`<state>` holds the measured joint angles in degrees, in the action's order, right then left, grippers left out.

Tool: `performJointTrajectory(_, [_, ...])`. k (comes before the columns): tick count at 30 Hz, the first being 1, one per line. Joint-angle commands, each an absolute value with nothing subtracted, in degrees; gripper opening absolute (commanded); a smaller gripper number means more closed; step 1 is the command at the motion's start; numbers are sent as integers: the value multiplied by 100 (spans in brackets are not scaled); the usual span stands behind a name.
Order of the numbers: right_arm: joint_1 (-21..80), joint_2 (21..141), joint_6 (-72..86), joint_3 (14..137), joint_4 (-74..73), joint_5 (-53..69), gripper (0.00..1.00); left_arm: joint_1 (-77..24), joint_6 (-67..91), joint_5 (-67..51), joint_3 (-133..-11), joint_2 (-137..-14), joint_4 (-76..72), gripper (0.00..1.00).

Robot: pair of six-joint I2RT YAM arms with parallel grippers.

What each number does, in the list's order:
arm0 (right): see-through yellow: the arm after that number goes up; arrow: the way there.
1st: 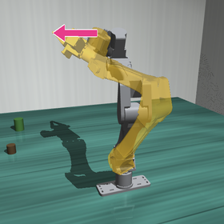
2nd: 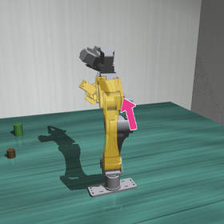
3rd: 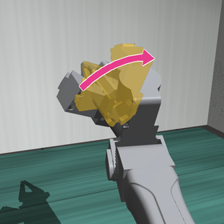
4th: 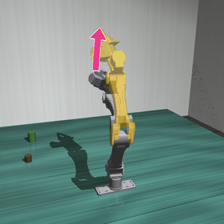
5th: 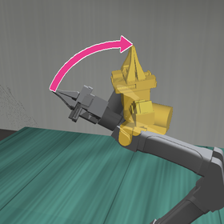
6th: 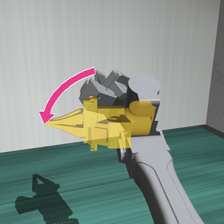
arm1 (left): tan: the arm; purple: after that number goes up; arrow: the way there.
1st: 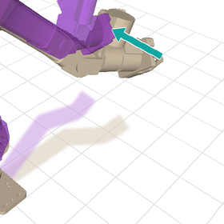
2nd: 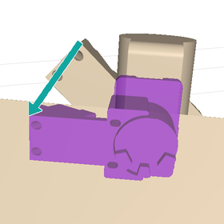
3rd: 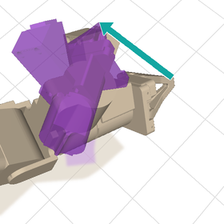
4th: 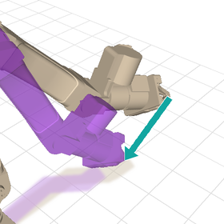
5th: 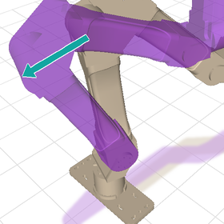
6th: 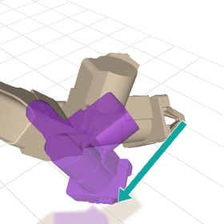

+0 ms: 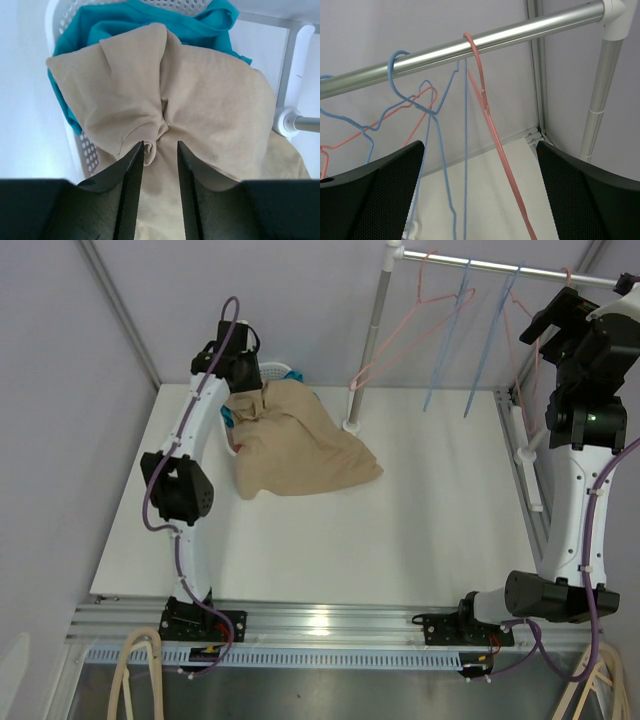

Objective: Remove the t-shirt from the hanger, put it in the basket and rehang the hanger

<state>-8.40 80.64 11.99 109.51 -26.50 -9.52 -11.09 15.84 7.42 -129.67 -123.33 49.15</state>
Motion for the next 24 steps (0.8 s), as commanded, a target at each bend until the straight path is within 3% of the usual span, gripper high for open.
performJointTrajectory(1, [-756,7937,1222,10969,-2637,-861,100,-1169,1529,747,-12736,-11612,4519,42])
performJointTrajectory(2, [-738,7928,1222,10969,-2663,-861,100,-1195,1547,738,-12527,-11497,4457,59])
performJointTrajectory(5, [-668,7893,1213,10986,-2733,-835,99,-1274,1704,546,-12025,-11005,4272,92])
performJointTrajectory(7, [-659,7858,1265,10986,-2838,-626,100,-1283,1958,185,-11796,-10594,4306,100])
performJointTrajectory(16, [-536,6813,1679,10135,-2700,543,100,-1862,1969,300,-10249,-8108,3570,100])
performJointTrajectory(24, [-89,6039,1793,9879,-3111,1589,99,-2469,1925,527,-9229,-6830,3515,99])
